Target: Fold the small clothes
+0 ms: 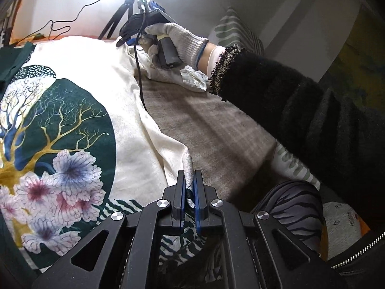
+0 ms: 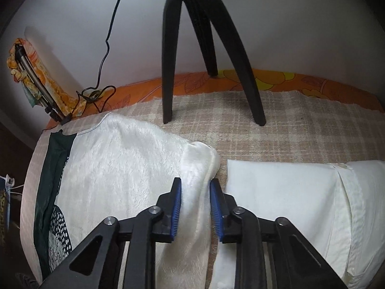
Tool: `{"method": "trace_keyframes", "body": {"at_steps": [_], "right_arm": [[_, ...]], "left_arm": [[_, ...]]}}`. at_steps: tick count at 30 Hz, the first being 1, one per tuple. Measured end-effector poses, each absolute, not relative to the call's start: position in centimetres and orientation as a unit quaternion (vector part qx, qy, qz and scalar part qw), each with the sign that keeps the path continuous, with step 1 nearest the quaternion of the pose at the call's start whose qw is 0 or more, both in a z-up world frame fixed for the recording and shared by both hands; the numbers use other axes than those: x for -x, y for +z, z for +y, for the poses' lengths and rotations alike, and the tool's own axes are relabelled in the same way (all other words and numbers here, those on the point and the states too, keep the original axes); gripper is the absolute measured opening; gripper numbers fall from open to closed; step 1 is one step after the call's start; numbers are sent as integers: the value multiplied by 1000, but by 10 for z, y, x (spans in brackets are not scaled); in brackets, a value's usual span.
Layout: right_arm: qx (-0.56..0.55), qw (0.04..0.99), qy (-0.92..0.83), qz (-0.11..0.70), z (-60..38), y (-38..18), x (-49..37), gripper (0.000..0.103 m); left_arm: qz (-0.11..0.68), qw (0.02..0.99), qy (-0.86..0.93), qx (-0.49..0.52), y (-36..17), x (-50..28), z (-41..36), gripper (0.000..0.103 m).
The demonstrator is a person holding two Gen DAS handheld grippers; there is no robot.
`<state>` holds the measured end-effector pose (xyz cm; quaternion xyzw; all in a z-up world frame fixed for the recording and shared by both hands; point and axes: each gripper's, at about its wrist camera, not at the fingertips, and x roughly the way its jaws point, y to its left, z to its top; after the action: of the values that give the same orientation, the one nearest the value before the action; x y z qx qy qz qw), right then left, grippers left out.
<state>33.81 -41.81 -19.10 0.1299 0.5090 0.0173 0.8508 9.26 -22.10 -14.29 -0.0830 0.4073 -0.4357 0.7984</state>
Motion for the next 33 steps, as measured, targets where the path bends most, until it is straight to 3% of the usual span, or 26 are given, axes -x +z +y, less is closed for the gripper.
{"method": "trace_keyframes", "body": {"at_steps": [1, 4, 21, 33], "right_arm": [[-120, 854, 14, 506, -415, -188, -338, 4], [-121, 860, 5, 495, -413, -176, -338, 1], [8, 875, -47, 481, -311, -111, -353, 0], [135, 865, -16, 483, -177, -119, -366, 0]], "left_arm": [[406, 799, -436, 84, -142, -92, -221, 4], [402, 802, -432, 94, -146, -90, -224, 4], [383, 824, -401, 115, -162, -65, -187, 3], [408, 822, -374, 131, -192, -47, -155, 3]]}}
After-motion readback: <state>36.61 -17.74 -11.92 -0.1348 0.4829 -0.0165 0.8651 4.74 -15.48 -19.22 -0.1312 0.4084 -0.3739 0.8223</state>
